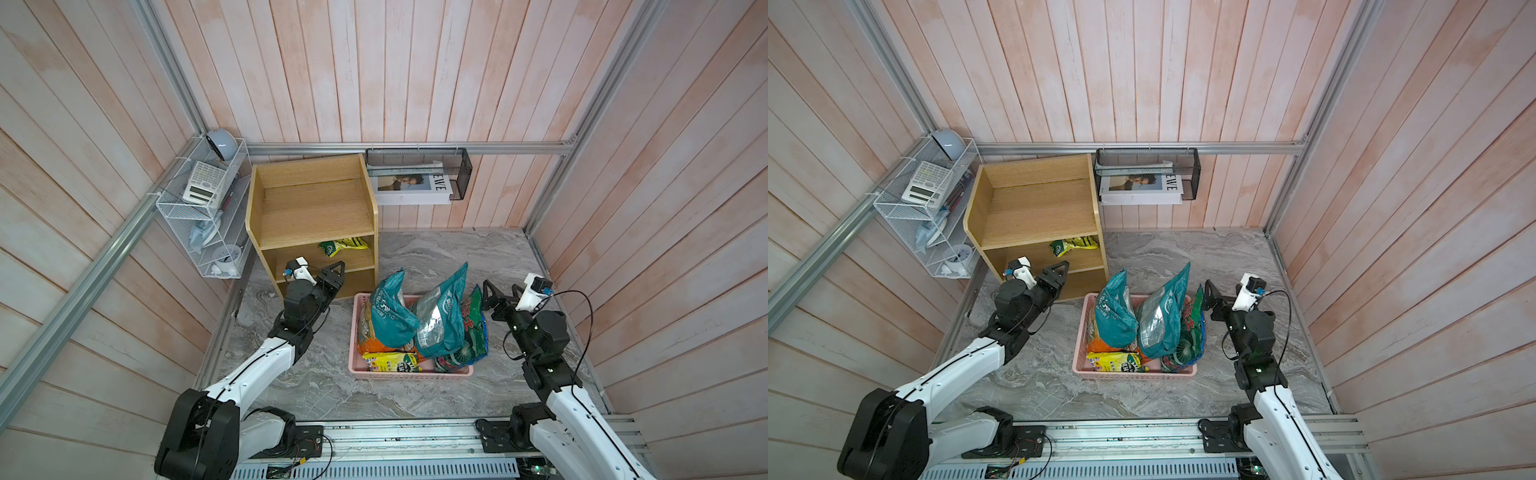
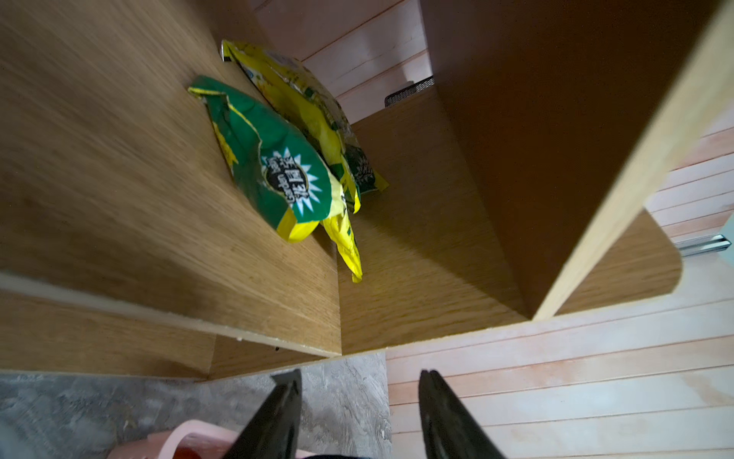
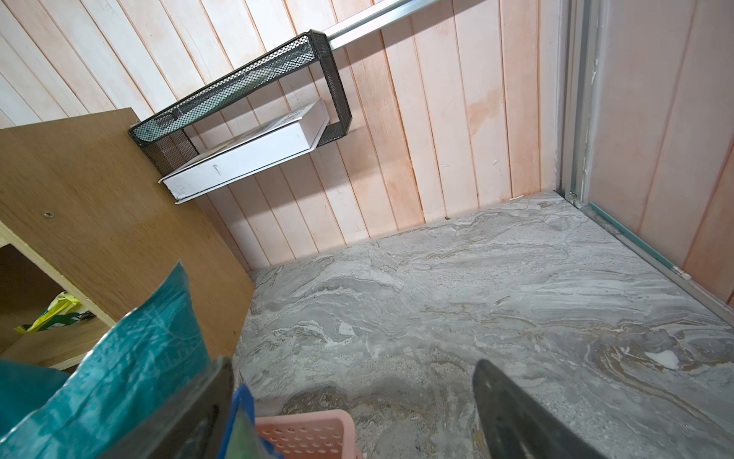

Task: Take down the fertilizer bag from the shelf
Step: Pick up the fertilizer bag from the shelf.

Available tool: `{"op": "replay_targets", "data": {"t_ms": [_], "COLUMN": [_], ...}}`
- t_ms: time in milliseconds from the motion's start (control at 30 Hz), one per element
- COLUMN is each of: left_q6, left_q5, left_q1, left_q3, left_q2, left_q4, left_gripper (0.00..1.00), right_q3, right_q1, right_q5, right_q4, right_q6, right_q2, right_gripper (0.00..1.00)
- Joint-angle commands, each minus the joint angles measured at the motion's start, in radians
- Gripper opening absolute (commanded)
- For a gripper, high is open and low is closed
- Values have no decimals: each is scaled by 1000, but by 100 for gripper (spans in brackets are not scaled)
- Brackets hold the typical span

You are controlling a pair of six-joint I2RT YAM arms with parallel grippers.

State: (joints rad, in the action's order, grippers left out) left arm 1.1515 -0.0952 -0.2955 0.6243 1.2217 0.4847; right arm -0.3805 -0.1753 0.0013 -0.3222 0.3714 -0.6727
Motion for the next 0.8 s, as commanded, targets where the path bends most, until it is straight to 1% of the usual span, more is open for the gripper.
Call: {"op": "replay_targets", "data": {"t_ms": [0,133,233,367,533,667,767], "left_q6": [28,71,113,167,180,179,168], "left_q5": [-38,-73,-90,-101,-98,-89,-66], "left_q1": [23,50,78,102,110,109,114], "left_q3": [39,53,61,73,91,109,127], "left_q2": [41,113,172,238,263,259,260], "left_q4": [21,62,124,223,256,225,169], "left_gripper": [52,53,56,56,56,56,56], "right_q3": [3,5,5,6,8,8,8], "right_q1": [-4,-4,-3,-4,-4,-4,-4], "right_q5": [-16,-15,-17,-19,-18,-21,-21], "right_q4": [-28,-26,-28,-31,-36,-38,-38], "right_q6": [11,11,12,12,13,14,14], "right_q2": [10,15,15,14,10,9,9], "right_gripper": [98,98,98,98,98,98,98]}}
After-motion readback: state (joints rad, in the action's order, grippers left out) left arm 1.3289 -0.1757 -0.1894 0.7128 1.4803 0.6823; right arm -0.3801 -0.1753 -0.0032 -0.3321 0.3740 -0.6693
